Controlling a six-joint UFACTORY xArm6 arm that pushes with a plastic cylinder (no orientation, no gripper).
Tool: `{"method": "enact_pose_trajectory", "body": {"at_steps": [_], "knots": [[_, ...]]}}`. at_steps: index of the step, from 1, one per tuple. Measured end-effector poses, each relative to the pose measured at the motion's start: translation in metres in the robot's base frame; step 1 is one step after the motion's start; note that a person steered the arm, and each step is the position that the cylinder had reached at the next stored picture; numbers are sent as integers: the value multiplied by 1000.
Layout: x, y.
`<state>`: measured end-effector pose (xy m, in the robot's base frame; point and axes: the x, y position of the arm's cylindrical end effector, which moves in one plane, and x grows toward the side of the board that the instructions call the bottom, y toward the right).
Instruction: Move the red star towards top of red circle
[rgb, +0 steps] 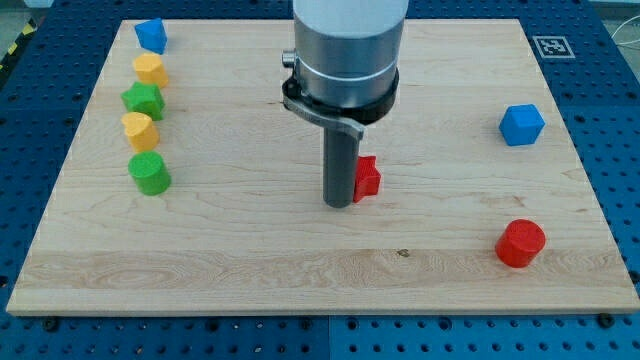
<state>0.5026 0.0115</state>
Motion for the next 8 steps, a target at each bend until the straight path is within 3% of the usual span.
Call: {"method": "enact_pose_trajectory", "body": {"at_steps": [1,3,4,6,8], "knots": [[-10,-25],[-29,22],[-19,48],[5,41],[8,106]]}}
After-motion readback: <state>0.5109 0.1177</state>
